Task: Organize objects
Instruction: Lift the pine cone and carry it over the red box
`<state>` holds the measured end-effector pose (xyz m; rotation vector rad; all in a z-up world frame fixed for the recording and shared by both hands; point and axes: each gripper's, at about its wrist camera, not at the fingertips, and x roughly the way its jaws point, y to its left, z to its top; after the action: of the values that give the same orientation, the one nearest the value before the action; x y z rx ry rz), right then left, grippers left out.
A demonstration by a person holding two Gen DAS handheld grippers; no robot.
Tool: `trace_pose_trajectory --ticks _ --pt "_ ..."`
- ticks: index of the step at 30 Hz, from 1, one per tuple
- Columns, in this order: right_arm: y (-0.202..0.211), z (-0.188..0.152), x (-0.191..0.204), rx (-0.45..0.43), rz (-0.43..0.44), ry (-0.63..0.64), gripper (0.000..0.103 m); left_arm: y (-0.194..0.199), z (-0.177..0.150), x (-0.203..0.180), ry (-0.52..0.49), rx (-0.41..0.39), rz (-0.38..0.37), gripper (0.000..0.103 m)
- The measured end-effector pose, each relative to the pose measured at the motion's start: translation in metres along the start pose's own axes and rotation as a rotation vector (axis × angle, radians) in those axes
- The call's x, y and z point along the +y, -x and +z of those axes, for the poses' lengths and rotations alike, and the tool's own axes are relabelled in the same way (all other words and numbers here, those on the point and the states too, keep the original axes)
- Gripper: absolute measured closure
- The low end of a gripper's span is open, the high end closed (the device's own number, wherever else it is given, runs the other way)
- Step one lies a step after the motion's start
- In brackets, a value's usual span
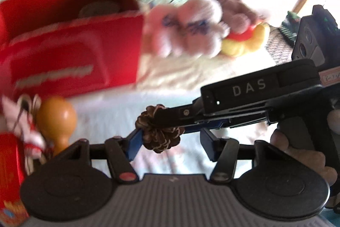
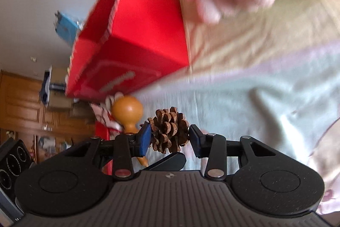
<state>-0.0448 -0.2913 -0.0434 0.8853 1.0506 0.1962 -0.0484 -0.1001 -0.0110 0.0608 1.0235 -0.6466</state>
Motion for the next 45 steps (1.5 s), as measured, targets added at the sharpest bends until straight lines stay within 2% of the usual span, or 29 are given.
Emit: trace_pose_trajectory --ticks 10,14,18,22,26,31,38,45 --pt "0.044 0.019 0.061 -0.244 -0.029 0.091 0.061 0.043 0.054 0.002 -0.12 -0.165 -0.111 0.044" --pt "0.039 0.033 0.09 -0.297 -0.048 0.157 0.06 0.057 0.074 0.018 -0.139 -0.22 -0.132 0.044" --pt "0.021 0.052 0.121 -0.306 -0.082 0.224 0.061 0.064 0.091 0.047 -0.136 -0.254 -0.139 0.044" --pt "-0.008 0.072 0.15 -0.266 -0.169 0.316 0.061 0.06 0.098 0.082 -0.091 -0.239 -0.161 0.044" --pt "-0.043 0.086 0.163 -0.161 -0.264 0.386 0.062 0.042 0.101 0.11 -0.045 -0.197 -0.158 0.044" --pt "-0.072 0.097 0.174 -0.061 -0.371 0.444 0.062 0.018 0.102 0.132 0.003 -0.133 -0.192 0.044" --pt "-0.095 0.104 0.179 0.043 -0.519 0.508 0.062 -0.005 0.101 0.142 0.04 -0.041 -0.267 0.044" --pt "-0.102 0.105 0.173 0.086 -0.556 0.492 0.064 -0.023 0.104 0.144 0.045 0.007 -0.27 0.044"
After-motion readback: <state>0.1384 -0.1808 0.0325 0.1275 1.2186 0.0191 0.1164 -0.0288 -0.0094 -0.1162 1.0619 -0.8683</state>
